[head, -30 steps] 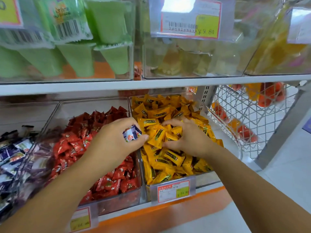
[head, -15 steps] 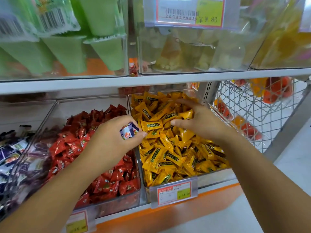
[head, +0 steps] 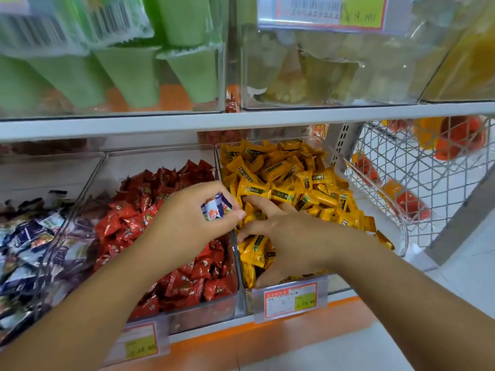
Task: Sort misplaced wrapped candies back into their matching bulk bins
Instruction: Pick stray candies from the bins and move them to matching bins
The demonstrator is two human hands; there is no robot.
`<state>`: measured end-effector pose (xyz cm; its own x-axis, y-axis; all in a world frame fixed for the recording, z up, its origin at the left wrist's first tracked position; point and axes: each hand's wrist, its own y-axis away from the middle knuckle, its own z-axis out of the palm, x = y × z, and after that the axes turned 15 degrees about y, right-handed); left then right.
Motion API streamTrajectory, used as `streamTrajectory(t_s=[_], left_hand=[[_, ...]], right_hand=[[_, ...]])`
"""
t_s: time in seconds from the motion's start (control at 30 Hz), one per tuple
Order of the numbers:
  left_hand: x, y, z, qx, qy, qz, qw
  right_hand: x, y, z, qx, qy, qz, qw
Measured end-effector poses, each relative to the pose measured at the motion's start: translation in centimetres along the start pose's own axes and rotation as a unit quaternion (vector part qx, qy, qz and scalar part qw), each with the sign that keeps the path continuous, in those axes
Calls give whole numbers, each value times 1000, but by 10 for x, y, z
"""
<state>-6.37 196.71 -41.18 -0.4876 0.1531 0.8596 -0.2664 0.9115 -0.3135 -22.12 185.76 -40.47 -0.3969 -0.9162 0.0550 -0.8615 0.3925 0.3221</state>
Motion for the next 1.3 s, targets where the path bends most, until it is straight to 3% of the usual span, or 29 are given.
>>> streamTrajectory(t_s=[0.1, 0.27, 0.57, 1.07, 1.2, 1.27, 1.3], left_hand=[[1, 3, -1, -6, 0, 0, 1000], [0, 5, -4, -24, -9, -6, 1000], [1, 5, -7, -47, 3, -3, 999], [-2, 3, -9, -57, 0, 3, 998], [-1, 3, -8, -55, -2, 5, 998], [-1, 3, -7, -53, -1, 7, 999], [0, 3, -7, -53, 0, 7, 999]], right_hand=[[-8, -14, 12, 31, 39, 31, 998], [4, -17, 27, 178, 53, 57, 981], [25, -31, 25, 311, -111, 101, 939], [53, -39, -2, 317, -250, 186, 896], [60, -35, -17, 354, -296, 232, 857], [57, -30, -21, 342, -292, 225, 865], [53, -27, -22, 309, -278, 203, 887]])
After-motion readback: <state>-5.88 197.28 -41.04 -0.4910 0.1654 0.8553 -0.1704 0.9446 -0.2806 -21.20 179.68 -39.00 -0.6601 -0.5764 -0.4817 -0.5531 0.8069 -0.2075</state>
